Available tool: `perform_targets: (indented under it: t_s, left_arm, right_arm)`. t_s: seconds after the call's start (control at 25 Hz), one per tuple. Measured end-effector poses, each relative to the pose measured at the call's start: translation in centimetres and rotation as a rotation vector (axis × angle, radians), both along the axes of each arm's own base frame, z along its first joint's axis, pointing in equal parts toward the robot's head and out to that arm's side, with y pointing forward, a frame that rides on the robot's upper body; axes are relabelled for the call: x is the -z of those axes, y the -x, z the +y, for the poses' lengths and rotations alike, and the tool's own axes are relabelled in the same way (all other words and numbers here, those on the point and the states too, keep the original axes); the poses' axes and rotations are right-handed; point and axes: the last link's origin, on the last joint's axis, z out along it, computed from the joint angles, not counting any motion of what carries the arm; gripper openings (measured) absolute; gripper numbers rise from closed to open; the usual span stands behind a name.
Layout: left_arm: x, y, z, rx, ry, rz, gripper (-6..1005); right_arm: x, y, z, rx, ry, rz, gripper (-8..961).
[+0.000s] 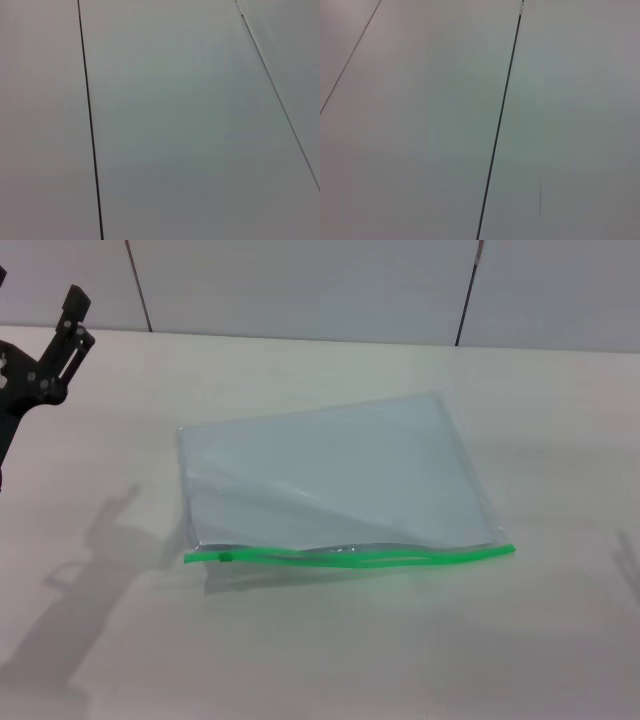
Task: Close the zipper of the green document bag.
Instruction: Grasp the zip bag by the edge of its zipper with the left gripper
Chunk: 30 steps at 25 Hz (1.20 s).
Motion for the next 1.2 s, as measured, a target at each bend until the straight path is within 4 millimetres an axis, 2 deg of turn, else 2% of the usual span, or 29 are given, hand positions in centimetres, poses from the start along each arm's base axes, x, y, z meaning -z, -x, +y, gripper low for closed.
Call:
perform_targets:
  t_s: [0.32,0.48,0.64,0.92,1.2]
  left_arm:
    - [0.1,0.0,0.0,0.003,0.008,0.005,832]
    - [1.1,0.2,-0.6,0.022,0.090,0.075,832]
    - [3.2,0.8,-2.0,0.056,0.216,0.248,831]
    - [6.6,1.7,-5.4,0.161,0.328,0.546,831]
    - [7.7,3.7,-6.3,0.103,0.352,0.706,832]
  right_arm:
    - [0.0,0.0,0.0,0.000,-0.001,-0.001,827]
    - [0.0,0.0,0.0,-0.001,-0.001,-0.003,828]
    - [-0.1,0.0,0.1,0.000,-0.003,-0.004,828]
    - [-0.2,-0.1,0.1,0.004,-0.009,-0.005,828]
    - [-0.3,-0.2,0.2,0.006,-0.012,-0.006,827]
